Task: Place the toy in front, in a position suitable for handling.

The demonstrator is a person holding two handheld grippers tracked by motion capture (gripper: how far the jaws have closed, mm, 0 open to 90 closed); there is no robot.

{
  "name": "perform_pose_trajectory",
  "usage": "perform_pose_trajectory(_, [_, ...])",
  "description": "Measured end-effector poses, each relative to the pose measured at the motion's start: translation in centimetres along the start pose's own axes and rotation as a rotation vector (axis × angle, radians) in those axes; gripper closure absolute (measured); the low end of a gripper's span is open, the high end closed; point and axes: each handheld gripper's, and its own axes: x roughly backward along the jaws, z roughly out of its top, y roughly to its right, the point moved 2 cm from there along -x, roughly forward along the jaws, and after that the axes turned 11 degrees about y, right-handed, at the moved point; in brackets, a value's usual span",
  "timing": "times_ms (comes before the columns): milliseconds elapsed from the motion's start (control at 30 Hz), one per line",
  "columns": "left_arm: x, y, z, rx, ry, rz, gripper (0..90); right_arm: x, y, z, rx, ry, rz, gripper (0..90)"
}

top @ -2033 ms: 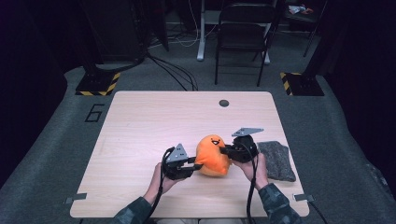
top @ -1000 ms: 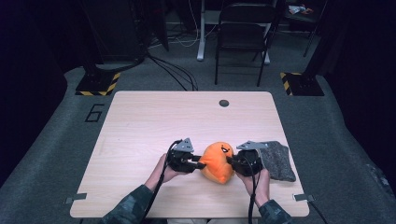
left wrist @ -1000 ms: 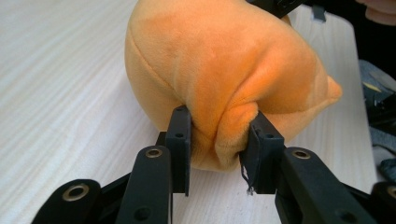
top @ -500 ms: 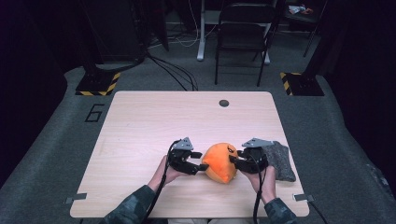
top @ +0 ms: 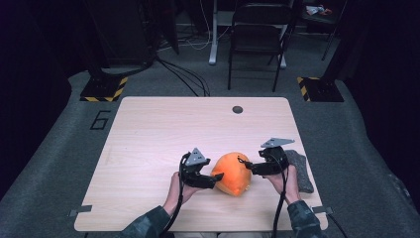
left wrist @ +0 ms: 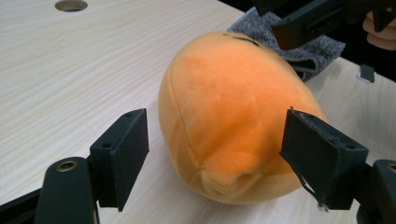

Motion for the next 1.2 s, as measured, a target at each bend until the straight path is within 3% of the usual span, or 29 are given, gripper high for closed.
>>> perform_pose_trajectory(200, [-0.2,0.2,-0.7,0.005,-0.024,0.0,30.9,-1.5,-0.2,0.0,0.009,-0.037,0.056,24.2])
perform_pose_trajectory(267, [-0.2,0.2,-0.9,0.014,-0.028,-0.008,38.5,-2.1,-0.1,-0.1,0.013,-0.045,0.078,34.2])
perform_pose_trajectory(300, [-0.3,0.2,-1.1,0.012,-0.031,-0.01,38.5,-2.1,-0.1,-0.1,0.013,-0.045,0.078,34.2])
perform_pose_trajectory(333, [-0.4,0.2,-1.3,0.016,-0.041,-0.012,43.7,-2.3,-0.1,-0.3,-0.002,-0.074,0.112,39.6])
perform_pose_trajectory(400, [-0.6,0.2,-1.7,0.011,-0.059,-0.01,53.9,-3.0,-0.4,-0.9,0.015,-0.093,0.17,49.8])
perform_pose_trajectory(467, [-0.7,0.0,-2.0,0.016,-0.066,-0.01,59.2,-3.2,-0.5,-1.0,0.027,-0.093,0.175,57.7])
perform_pose_trajectory(533, [-0.7,0.0,-2.2,0.023,-0.066,-0.011,63.8,-3.4,-0.9,-1.0,0.032,-0.106,0.16,65.3])
perform_pose_trajectory(633, [-0.5,0.0,-2.2,0.001,-0.045,-0.009,68.7,-3.4,-1.3,-0.9,0.027,-0.103,0.15,70.9])
perform_pose_trajectory(767, [-0.2,-0.4,-1.7,0.015,-0.023,-0.036,74.1,-2.5,-1.8,-0.2,0.011,-0.069,0.109,77.4])
perform_pose_trajectory(933, [0.5,-1.5,-0.6,0.024,-0.001,-0.05,74.8,-1.9,-2.6,0.4,0.027,-0.035,0.071,78.4])
perform_pose_trajectory(1100, [1.2,-2.3,0.6,-0.005,-0.005,-0.09,74.8,-1.3,-3.4,0.8,0.023,-0.01,0.045,78.6])
perform_pose_trajectory(1200, [1.3,-2.6,1.0,-0.004,-0.004,-0.101,74.7,-0.8,-4.2,1.0,0.009,-0.002,0.006,78.8])
